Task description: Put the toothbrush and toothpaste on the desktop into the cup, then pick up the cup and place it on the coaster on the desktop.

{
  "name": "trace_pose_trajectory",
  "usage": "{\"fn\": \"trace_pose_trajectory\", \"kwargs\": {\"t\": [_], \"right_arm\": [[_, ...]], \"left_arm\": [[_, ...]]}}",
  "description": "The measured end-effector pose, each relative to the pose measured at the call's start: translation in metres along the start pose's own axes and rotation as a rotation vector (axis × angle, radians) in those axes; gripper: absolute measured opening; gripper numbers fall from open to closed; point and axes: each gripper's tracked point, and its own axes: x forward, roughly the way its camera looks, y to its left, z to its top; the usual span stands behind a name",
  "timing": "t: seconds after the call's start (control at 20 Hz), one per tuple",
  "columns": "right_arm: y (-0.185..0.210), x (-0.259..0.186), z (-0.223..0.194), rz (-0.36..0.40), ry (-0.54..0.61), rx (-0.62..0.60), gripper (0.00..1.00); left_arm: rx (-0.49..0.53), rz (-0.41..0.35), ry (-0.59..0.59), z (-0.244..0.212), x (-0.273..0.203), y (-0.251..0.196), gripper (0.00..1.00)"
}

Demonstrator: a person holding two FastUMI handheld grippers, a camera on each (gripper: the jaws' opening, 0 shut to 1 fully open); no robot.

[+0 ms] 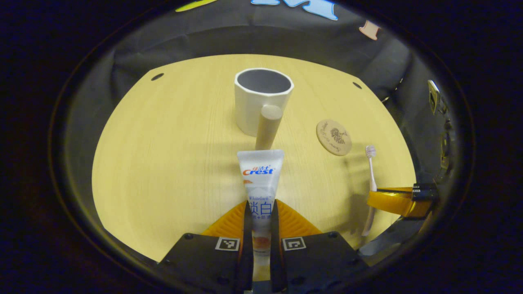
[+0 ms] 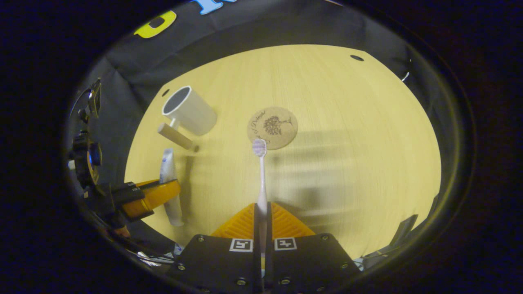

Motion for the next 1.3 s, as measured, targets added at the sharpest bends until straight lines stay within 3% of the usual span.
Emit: {"fn": "trace_pose_trajectory", "kwargs": {"t": [0.8, 1.0, 1.3], "right_arm": [[0.058, -0.06, 0.125, 0.168, -0.411, -0.109, 0.05], [0.064, -0.071, 0.152, 0.175, -0.506, -0.124, 0.01], [0.069, -0.081, 0.172, 0.185, -0.578, -0.115, 0.05]], "left_arm": [[-0.074, 0.052, -0.432, 0.131, -0.083, 0.038, 0.24], [-0.077, 0.03, -0.568, 0.177, -0.1, 0.04, 0.24], [-0.078, -0.03, -0.763, 0.238, -0.122, 0.034, 0.23]]}}
